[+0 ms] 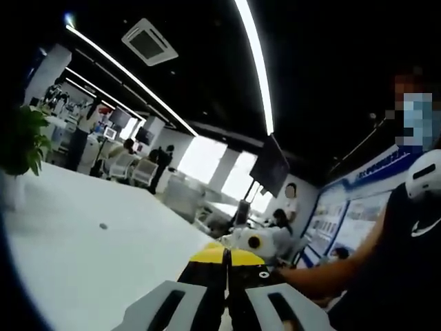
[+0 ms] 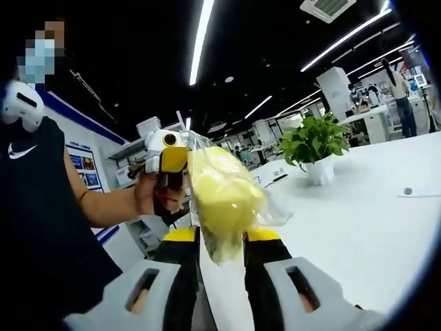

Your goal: Compare the silicone blocks by pressing each to a similar depth, holding the contact briefly, and releasing to observe deformation and rebound differences across the visible hardness samples.

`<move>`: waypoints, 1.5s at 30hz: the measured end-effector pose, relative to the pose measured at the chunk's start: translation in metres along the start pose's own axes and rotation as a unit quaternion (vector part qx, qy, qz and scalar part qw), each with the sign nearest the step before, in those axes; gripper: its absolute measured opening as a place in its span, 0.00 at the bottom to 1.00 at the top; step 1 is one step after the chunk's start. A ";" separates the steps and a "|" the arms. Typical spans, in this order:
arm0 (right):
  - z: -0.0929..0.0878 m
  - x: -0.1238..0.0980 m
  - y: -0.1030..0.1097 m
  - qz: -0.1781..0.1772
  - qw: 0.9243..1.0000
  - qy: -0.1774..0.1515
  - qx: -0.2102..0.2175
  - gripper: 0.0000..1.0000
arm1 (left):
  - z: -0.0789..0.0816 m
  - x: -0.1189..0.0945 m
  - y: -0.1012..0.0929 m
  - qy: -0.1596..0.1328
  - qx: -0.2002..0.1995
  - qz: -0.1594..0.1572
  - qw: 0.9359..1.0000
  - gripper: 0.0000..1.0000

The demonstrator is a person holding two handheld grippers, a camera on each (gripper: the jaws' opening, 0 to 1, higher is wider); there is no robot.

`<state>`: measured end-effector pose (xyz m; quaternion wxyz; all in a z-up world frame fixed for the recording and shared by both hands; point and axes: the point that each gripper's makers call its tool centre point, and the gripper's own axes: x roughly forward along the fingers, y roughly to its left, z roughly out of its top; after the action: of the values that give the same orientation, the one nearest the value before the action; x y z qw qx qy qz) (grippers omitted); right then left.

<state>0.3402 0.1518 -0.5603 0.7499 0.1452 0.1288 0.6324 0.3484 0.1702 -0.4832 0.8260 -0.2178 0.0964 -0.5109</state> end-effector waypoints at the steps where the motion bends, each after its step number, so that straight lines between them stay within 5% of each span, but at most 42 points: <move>1: 0.000 0.000 -0.001 -0.003 1.000 -0.001 -0.001 0.28 | 0.000 0.000 0.001 0.000 -0.001 0.000 1.000 0.00; 5: 0.003 0.000 -0.013 -0.033 0.999 -0.008 -0.009 0.52 | 0.000 0.000 0.000 0.000 -0.002 0.000 1.000 0.00; 18: 0.003 0.001 -0.016 -0.038 0.999 -0.007 -0.015 0.95 | 0.000 0.000 0.003 0.002 -0.009 0.001 1.000 0.00; 31: 0.000 -0.009 -0.029 -0.079 0.996 0.007 -0.043 0.96 | 0.002 -0.002 0.013 -0.012 -0.026 0.019 0.999 0.00; 45: -0.013 -0.077 -0.058 -0.172 0.983 0.016 -0.070 0.96 | -0.012 -0.002 0.024 -0.004 -0.036 0.043 0.998 0.00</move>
<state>0.3753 0.0678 -0.5933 0.8535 0.0579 0.1188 0.5040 0.3622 0.1786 -0.5051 0.8392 -0.2453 0.1207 -0.4701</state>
